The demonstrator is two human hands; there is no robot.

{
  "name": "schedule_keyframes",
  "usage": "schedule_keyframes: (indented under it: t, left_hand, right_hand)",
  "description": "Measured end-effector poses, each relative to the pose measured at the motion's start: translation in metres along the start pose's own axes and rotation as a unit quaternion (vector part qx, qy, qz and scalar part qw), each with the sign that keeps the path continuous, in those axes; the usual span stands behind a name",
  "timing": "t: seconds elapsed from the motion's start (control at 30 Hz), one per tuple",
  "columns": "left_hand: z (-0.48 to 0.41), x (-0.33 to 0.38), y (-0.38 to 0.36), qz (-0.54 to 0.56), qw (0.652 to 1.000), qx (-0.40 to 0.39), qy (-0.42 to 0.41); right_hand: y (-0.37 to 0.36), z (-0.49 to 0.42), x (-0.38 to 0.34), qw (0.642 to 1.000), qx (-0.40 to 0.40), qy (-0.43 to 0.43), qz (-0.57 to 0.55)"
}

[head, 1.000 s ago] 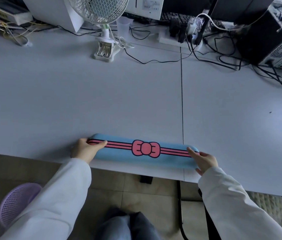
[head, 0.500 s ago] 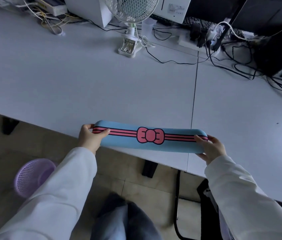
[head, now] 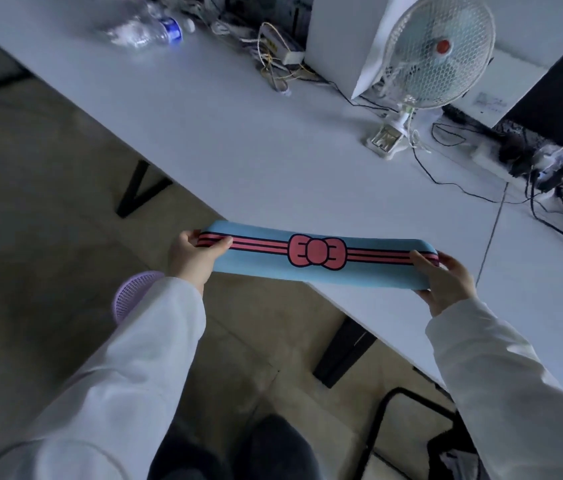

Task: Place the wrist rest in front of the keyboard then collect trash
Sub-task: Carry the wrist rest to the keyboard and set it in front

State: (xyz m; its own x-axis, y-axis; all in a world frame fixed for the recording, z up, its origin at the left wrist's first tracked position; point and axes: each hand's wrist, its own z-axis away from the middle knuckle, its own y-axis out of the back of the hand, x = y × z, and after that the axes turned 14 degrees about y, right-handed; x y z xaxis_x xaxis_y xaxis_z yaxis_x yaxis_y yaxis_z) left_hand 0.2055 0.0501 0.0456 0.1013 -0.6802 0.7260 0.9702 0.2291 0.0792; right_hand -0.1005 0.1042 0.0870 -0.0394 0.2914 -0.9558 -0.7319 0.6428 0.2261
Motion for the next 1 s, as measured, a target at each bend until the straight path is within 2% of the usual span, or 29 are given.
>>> schedule_keyframes:
  t: [0.47, 0.7, 0.83, 1.0]
  left_hand:
    - [-0.038, 0.017, 0.276, 0.126, 0.987, 0.099, 0.004]
    - [-0.060, 0.021, 0.366, 0.184, 0.971, 0.153, 0.000]
    - [-0.077, 0.029, 0.404, 0.196, 0.959, 0.205, -0.011]
    - [-0.100, 0.049, 0.442, 0.212, 0.949, 0.234, -0.016]
  right_hand:
    - [-0.246, 0.129, -0.047, 0.985, -0.168, 0.043, 0.006]
    - [-0.351, 0.165, -0.058, 0.968, -0.238, 0.064, 0.051]
    - [-0.409, 0.175, -0.065, 0.957, -0.278, 0.067, 0.057]
    - [-0.479, 0.181, -0.079, 0.945, -0.317, 0.072, 0.048]
